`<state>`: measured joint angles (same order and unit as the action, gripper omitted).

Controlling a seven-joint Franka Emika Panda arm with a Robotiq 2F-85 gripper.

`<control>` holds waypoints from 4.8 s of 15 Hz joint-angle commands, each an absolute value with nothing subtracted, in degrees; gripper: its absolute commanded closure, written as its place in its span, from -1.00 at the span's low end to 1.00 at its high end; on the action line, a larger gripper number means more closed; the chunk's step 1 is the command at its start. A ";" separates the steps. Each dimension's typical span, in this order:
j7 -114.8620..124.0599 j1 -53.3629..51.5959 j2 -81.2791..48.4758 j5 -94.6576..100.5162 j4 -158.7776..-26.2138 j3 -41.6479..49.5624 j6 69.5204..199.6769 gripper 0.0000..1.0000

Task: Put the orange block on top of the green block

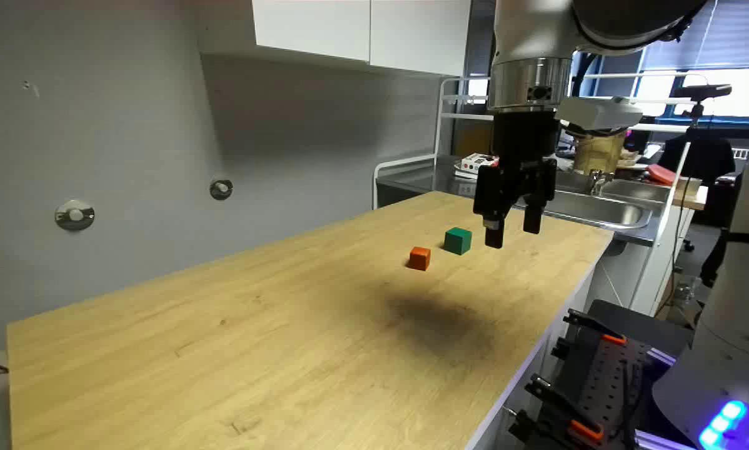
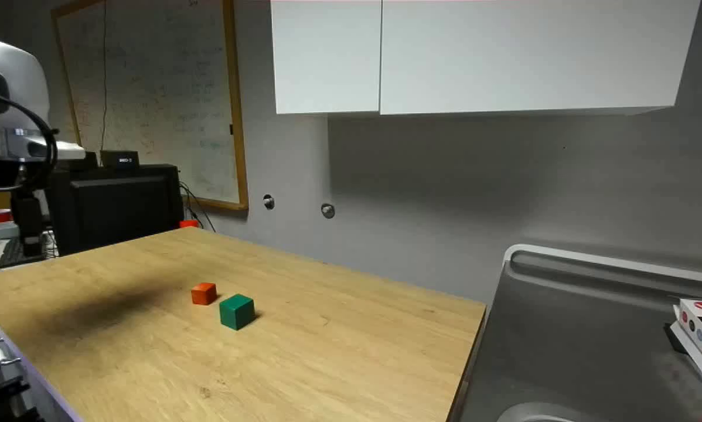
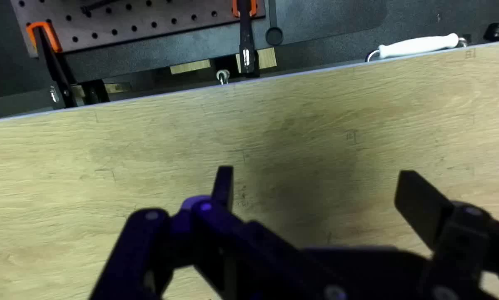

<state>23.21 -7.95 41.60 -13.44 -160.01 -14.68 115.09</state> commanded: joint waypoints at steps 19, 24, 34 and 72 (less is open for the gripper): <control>21.83 -2.78 34.81 -10.66 -157.79 -12.20 123.63 -1.00; 22.64 2.30 22.80 -5.60 -152.77 -10.63 135.77 -1.00; 19.25 2.50 -2.82 -5.29 -133.94 -3.64 137.22 -1.00; 14.11 8.35 -12.18 -15.13 -125.11 6.39 128.23 0.30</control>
<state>16.11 7.55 -16.39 -12.71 -122.33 5.83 128.81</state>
